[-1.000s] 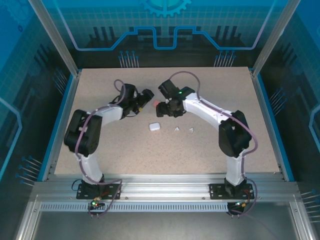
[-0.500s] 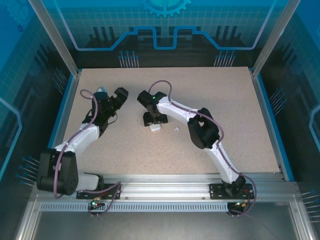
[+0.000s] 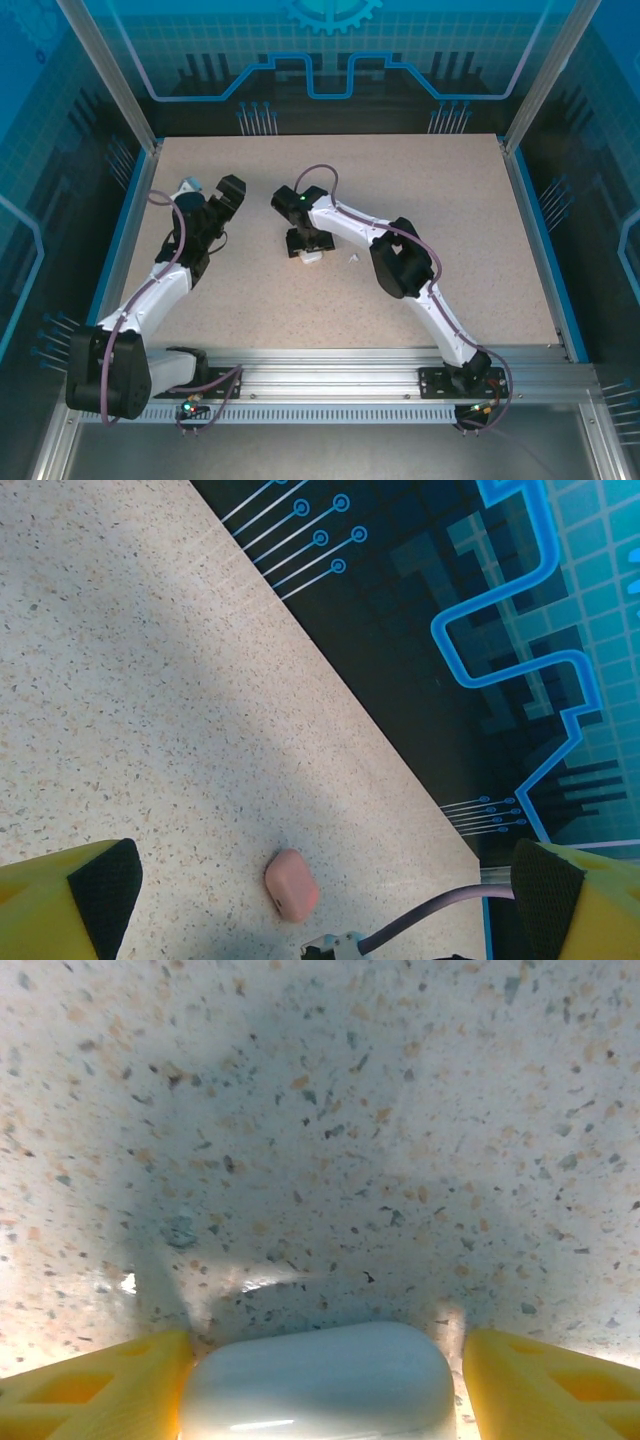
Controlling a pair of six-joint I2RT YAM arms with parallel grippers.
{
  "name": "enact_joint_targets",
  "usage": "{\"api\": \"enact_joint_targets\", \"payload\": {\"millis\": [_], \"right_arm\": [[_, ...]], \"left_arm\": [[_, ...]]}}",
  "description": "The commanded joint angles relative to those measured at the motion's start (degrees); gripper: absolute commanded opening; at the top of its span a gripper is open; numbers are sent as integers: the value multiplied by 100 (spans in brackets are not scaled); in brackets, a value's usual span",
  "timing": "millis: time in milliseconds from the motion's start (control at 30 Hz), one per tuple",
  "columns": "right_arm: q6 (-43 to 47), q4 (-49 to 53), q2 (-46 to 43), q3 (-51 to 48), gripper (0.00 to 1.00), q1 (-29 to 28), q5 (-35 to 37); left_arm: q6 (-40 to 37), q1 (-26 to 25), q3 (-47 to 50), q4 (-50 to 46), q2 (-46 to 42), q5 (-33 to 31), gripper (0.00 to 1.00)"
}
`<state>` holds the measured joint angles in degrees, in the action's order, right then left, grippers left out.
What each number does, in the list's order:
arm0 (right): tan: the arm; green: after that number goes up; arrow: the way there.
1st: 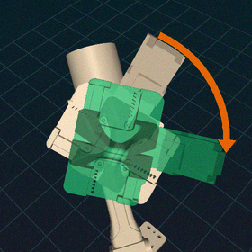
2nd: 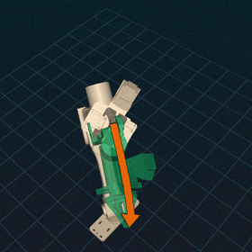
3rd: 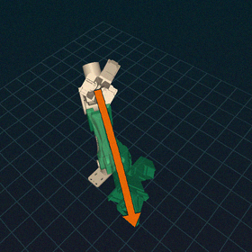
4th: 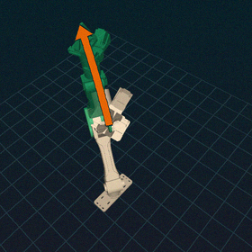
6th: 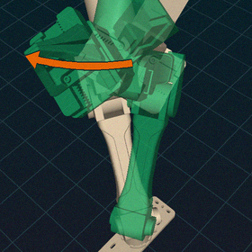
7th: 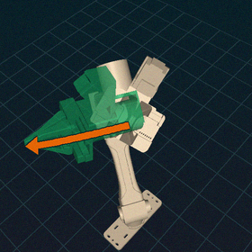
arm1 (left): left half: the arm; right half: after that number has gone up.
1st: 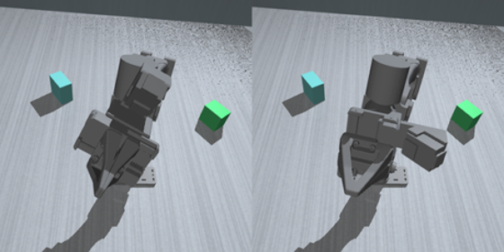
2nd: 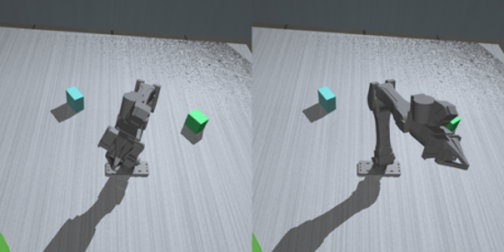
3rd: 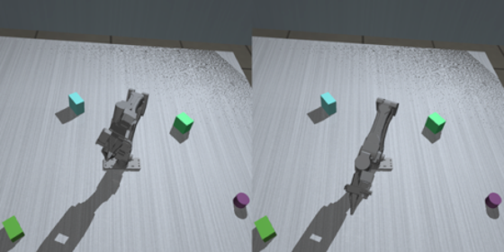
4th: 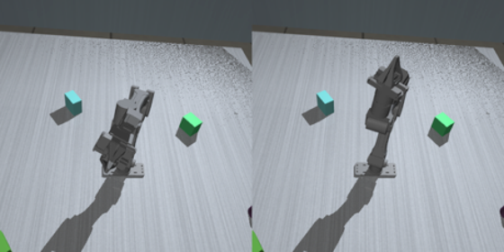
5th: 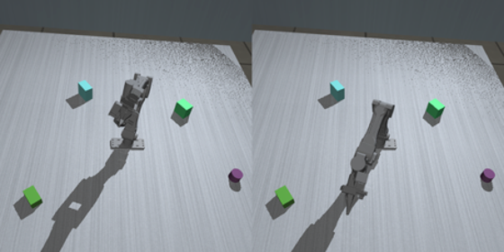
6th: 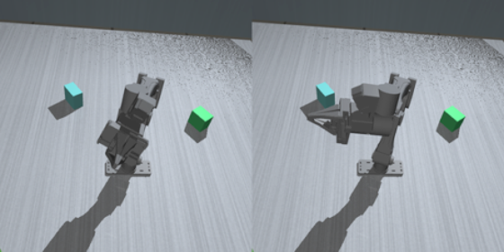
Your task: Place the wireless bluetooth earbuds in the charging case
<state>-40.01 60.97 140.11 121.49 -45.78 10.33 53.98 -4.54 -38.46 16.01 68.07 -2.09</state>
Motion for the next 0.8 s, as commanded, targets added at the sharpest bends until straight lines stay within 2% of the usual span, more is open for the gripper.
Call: {"api": "enact_joint_targets", "payload": {"millis": [0, 300, 533, 600, 700, 767], "right_arm": [[186, 68, -90, -222, 73, -131, -31], [698, -44, -200, -386, 69, -46, -219], [793, 141, -147, -341, 69, -46, -503], [771, 135, -168, -389, 66, -44, -554], [745, 117, -230, -427, 56, -39, -628], [653, 75, -281, -418, 53, -3, -611]], "left_arm": [[-188, 50, 27, 96, -13, 267, 99], [-545, 51, -221, -354, 54, 834, 99], [-452, 45, -141, -403, 197, 1189, 99], [-377, 37, -34, -284, 204, 1227, 99], [-316, -13, 71, -250, 233, 1249, 99], [-314, -126, 147, -214, 264, 1167, 99]]}}
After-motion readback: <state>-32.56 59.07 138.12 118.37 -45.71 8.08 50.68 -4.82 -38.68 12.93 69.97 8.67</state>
